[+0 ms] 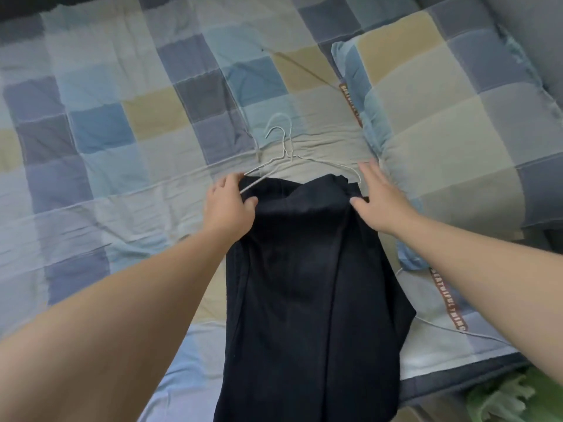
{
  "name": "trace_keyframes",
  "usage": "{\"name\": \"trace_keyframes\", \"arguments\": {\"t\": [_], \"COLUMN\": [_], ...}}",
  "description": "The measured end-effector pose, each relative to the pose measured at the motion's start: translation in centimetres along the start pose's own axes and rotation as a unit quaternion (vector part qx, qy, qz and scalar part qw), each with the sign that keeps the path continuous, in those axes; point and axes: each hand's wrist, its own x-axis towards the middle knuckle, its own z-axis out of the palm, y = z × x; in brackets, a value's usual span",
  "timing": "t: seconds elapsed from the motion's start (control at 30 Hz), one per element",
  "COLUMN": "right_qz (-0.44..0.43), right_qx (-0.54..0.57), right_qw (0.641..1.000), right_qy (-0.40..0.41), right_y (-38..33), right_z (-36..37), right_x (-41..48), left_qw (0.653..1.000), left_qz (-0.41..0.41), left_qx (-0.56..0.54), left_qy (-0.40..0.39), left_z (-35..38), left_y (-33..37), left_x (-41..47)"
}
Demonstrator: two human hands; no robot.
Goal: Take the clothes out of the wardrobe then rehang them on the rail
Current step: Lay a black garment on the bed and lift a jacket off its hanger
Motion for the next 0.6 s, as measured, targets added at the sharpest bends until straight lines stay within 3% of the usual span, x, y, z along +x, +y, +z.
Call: {"name": "trace_keyframes", "arguments": {"t": [0.37,0.6], "right_qz": [0.025,0.071], "right_qx": [0.0,-0.009], "right_qw": [0.999,0.997], "right_qy": [-0.042,0.023], "right_y": [-4.5,-11.1], "right_z": [0.1,-2.5], "right_x": [-16.8,-28.9], "left_qw": [0.995,0.987], "left_qz": [0.041,0.105], "left_qx": [0.068,0.081], "left_qy": [-0.06,-0.089], "left_z": [-3.1,-10.0], "left_y": [0.8,1.8], "left_x": [-14.3,-23.1]}}
